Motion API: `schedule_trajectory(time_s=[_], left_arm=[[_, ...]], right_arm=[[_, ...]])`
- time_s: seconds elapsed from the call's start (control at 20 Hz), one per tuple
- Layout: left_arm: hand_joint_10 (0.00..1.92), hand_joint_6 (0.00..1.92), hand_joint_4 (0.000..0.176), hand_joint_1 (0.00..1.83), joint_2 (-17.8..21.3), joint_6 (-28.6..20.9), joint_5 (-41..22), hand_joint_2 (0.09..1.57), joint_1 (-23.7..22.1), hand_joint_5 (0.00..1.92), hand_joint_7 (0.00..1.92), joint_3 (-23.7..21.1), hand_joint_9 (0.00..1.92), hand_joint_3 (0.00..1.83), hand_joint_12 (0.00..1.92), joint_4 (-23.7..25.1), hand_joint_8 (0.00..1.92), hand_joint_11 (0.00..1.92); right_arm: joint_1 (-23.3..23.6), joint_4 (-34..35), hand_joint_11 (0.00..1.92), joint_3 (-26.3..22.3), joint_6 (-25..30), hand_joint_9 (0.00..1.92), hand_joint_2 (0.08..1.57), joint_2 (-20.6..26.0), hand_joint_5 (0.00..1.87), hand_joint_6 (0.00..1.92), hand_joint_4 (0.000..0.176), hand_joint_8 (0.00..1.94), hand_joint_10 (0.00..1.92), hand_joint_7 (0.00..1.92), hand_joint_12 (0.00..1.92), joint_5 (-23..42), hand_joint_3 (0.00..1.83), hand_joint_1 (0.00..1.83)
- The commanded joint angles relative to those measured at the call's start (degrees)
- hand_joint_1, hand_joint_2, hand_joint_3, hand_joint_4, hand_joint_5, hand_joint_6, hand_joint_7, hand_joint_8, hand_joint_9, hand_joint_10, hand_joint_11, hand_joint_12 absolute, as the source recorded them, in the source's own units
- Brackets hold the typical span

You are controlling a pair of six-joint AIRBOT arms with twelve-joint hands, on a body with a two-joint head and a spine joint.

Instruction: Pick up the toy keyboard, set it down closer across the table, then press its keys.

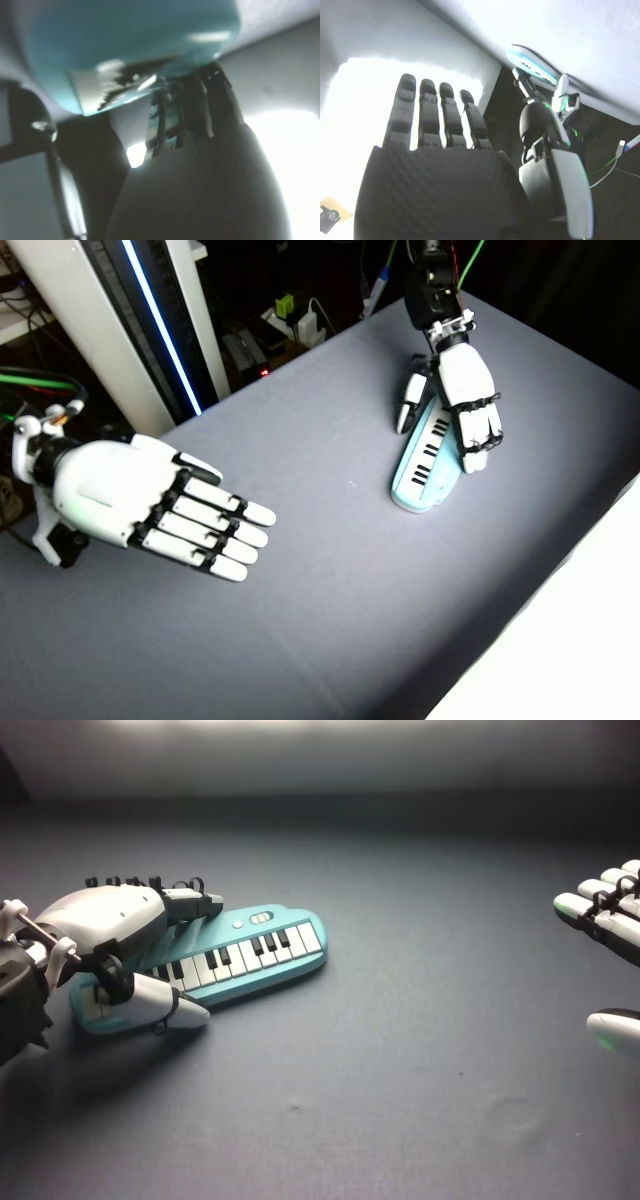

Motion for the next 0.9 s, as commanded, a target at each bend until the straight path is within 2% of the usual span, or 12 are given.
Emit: schedule_trajectory(time_s=[0.0,0.2,0.25,0.4,0.5,0.55,0.6,0.65,0.7,0.75,0.8,0.85], left_arm=[[1.61,1.05,0.0,1.46,-0.43,0.93,-1.97,1.27,0.04,0.33,0.6,-0.01,0.6,0.0,1.74,0.87,1.61,0.73],[1.68,1.15,0.0,1.45,0.63,-0.82,-5.12,1.29,-0.24,0.29,0.55,-1.55,0.55,0.0,1.87,3.28,1.69,0.71],[1.74,1.2,0.0,1.45,1.04,-1.05,-6.15,1.31,-0.59,0.27,0.46,-2.3,0.61,0.0,1.91,4.46,1.67,0.66],[1.78,1.3,0.0,1.45,2.3,-2.47,-9.68,1.31,-2.05,0.26,0.45,-4.9,0.6,0.0,1.92,9.79,1.67,0.6],[1.7,1.29,0.0,1.45,2.6,-5.55,-11.89,1.3,-2.5,0.27,0.47,-5.84,0.63,0.0,1.85,13.61,1.65,0.51],[1.59,1.32,0.0,1.58,2.47,-7.38,-12.64,1.22,-3.09,0.24,0.26,-6.28,0.64,0.0,1.81,16.27,1.57,0.48],[1.72,1.3,0.0,1.42,2.04,-8.59,-12.78,1.15,-3.77,0.24,0.22,-6.51,0.46,0.0,1.88,18.66,1.6,0.45],[1.81,1.31,0.0,1.3,1.5,-9.46,-12.73,1.28,-4.36,0.23,0.5,-6.54,0.39,0.0,1.91,20.36,1.63,0.37],[1.69,1.34,0.0,1.34,0.27,-10.83,-12.28,1.2,-5.46,0.19,0.26,-6.29,0.31,0.0,1.85,22.91,1.5,0.29],[1.57,1.3,0.0,1.37,-1.14,-11.93,-11.62,1.18,-6.38,0.19,0.22,-5.68,0.31,0.0,1.72,24.54,1.4,0.29],[1.51,1.32,0.0,1.38,-2.85,-13.03,-10.91,1.14,-7.23,0.19,0.21,-4.77,0.34,0.0,1.63,25.74,1.39,0.37],[1.52,1.34,0.0,1.55,-4.72,-14.64,-9.88,1.18,-8.23,0.23,0.26,-3.69,0.59,0.0,1.6,27.55,1.36,0.4]], right_arm=[[0.26,-0.78,0.0,-0.14,0.39,0.0,1.37,0.54,0.0,0.0,0.026,0.0,0.0,0.0,0.0,7.14,0.0,0.04],[0.13,-0.75,0.0,-0.36,0.54,0.0,1.37,0.78,0.0,0.0,0.019,0.0,0.0,0.0,0.0,7.8,0.0,0.06],[0.12,-0.74,0.0,-0.47,0.58,0.0,1.37,0.91,0.0,0.0,0.031,0.0,0.0,0.0,0.0,8.16,0.0,0.08],[-0.09,-0.73,0.0,-1.32,0.84,0.0,1.38,1.9,0.0,0.0,0.036,0.0,0.0,0.0,0.0,10.51,0.0,0.07],[-0.09,-0.89,0.0,-1.96,0.85,0.0,1.38,2.54,0.0,0.0,0.037,0.0,0.0,0.0,0.0,12.14,0.0,0.08],[-0.09,-1.17,0.0,-2.33,0.9,0.0,1.36,2.9,0.0,0.0,0.047,0.0,0.0,0.0,0.0,13.08,0.0,0.12],[-0.1,-1.4,0.0,-2.6,1.08,0.0,1.35,3.22,0.0,0.0,0.042,0.0,0.0,0.0,0.0,13.82,0.0,0.13],[-0.13,-1.59,0.0,-2.76,1.3,0.0,1.36,3.43,0.0,0.0,0.028,0.0,0.0,0.0,0.0,14.42,0.0,0.14],[-0.14,-1.85,0.0,-2.95,1.67,0.0,1.36,3.68,0.0,0.0,0.034,0.0,0.0,0.0,0.0,15.2,0.0,0.13],[-0.14,-2.19,0.0,-3.01,2.0,0.0,1.37,3.84,0.0,0.0,0.031,0.0,0.0,0.0,0.0,15.59,0.0,0.13],[-0.14,-2.56,0.0,-3.02,2.33,0.0,1.39,3.95,0.0,0.0,0.023,0.0,0.0,0.0,0.0,15.78,0.01,0.11],[-0.14,-2.86,0.0,-3.02,2.53,0.0,1.4,4.0,0.0,0.0,0.031,0.0,0.0,0.0,0.0,15.9,0.01,0.05]])
